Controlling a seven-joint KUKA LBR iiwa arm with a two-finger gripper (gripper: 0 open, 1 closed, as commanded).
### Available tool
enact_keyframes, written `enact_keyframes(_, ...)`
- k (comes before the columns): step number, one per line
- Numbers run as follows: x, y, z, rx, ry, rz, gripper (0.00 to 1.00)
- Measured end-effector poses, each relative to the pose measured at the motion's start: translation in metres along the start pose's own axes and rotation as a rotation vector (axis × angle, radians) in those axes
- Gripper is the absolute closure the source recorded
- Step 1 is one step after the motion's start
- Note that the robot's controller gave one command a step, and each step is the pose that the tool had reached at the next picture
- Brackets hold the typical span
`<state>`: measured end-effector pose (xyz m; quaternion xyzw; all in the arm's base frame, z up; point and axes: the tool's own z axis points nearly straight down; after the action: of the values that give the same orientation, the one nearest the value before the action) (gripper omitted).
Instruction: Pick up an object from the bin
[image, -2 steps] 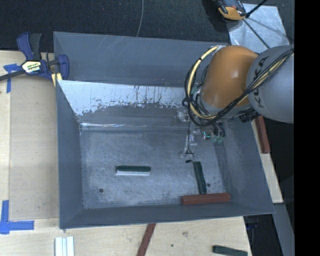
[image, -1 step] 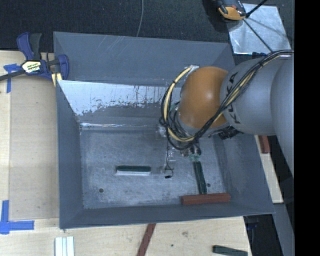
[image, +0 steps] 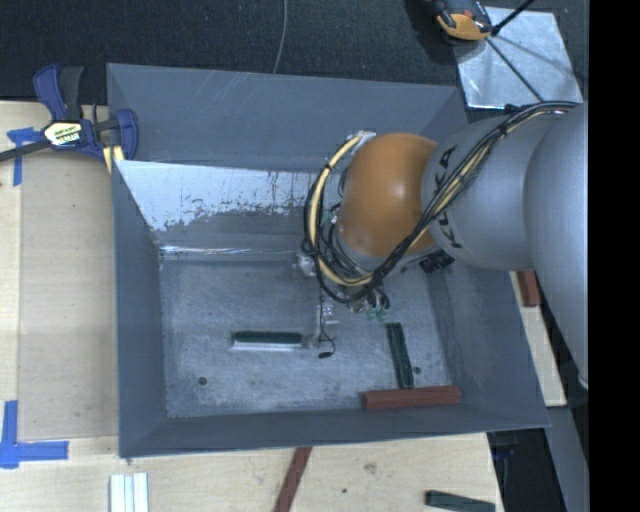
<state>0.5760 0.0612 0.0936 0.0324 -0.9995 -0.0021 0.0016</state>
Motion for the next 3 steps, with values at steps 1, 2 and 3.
enact_keyframes(1,0.039,-0.001,0.013,0.004,-0.009,0.036,0.0)
enact_keyframes(2,0.071,0.074,0.022,0.002,-0.006,0.102,1.0)
enact_keyframes(3,0.071,0.074,0.022,0.002,-0.006,0.102,1.0)
